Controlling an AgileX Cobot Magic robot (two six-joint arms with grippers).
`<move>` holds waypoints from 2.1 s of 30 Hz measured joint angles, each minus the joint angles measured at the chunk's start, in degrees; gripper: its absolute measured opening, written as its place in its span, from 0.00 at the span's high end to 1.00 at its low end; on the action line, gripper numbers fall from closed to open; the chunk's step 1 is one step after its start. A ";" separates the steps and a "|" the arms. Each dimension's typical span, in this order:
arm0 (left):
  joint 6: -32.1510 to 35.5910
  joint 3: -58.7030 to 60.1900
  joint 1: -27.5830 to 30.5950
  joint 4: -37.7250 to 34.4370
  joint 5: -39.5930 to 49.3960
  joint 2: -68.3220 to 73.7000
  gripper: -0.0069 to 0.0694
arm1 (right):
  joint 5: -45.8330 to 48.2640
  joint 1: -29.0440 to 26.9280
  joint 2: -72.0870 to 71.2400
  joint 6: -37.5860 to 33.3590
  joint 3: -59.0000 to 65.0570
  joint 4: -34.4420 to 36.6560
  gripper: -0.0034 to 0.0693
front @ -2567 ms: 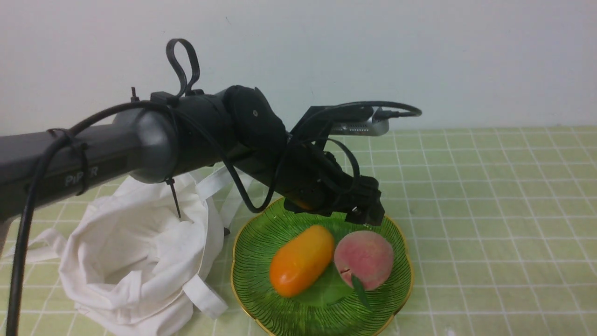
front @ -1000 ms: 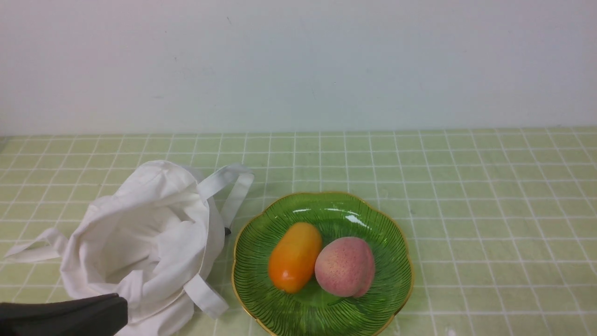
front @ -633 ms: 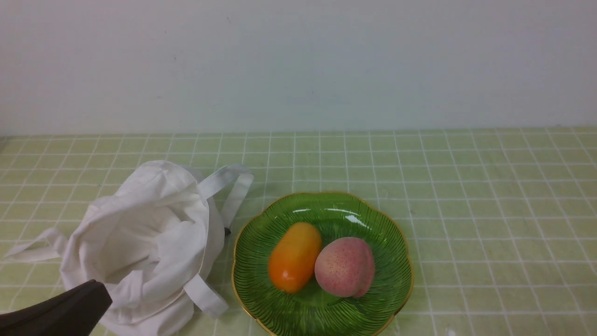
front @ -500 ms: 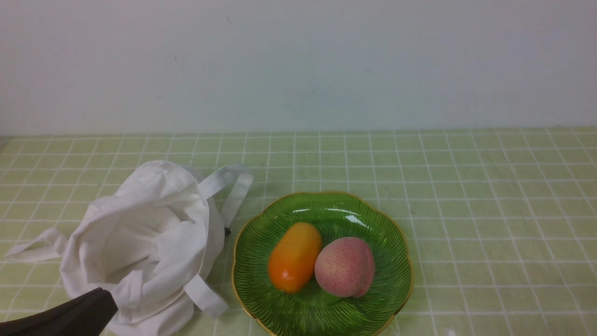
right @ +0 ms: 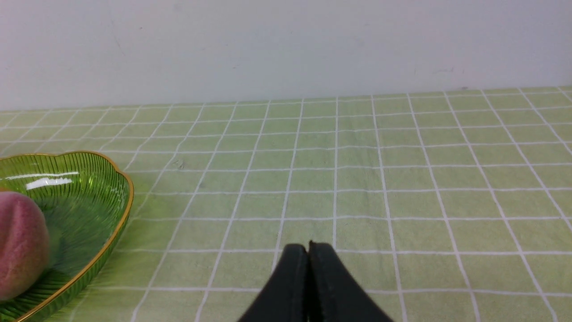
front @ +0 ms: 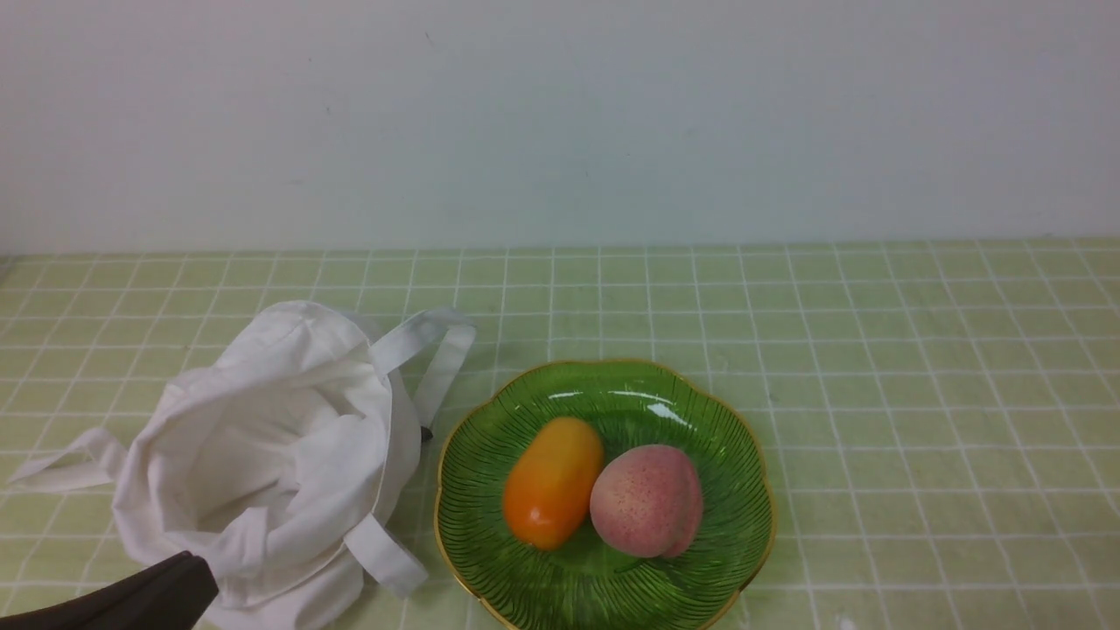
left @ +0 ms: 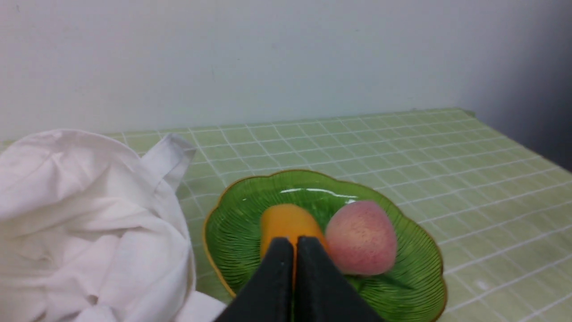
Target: Take the fruit out of the bag on the green coffee tablecloth and place them on the plate.
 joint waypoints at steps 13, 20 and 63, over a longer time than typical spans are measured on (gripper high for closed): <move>-13.41 11.16 16.04 25.81 3.05 -9.13 0.92 | 0.00 0.00 0.00 0.00 0.00 0.00 0.97; -13.71 11.22 26.38 23.49 5.36 -9.13 0.92 | 0.00 0.00 0.00 0.00 0.00 0.00 0.97; -13.71 11.22 29.02 23.12 7.38 -9.13 0.92 | 0.00 0.00 0.00 0.00 0.00 0.00 0.97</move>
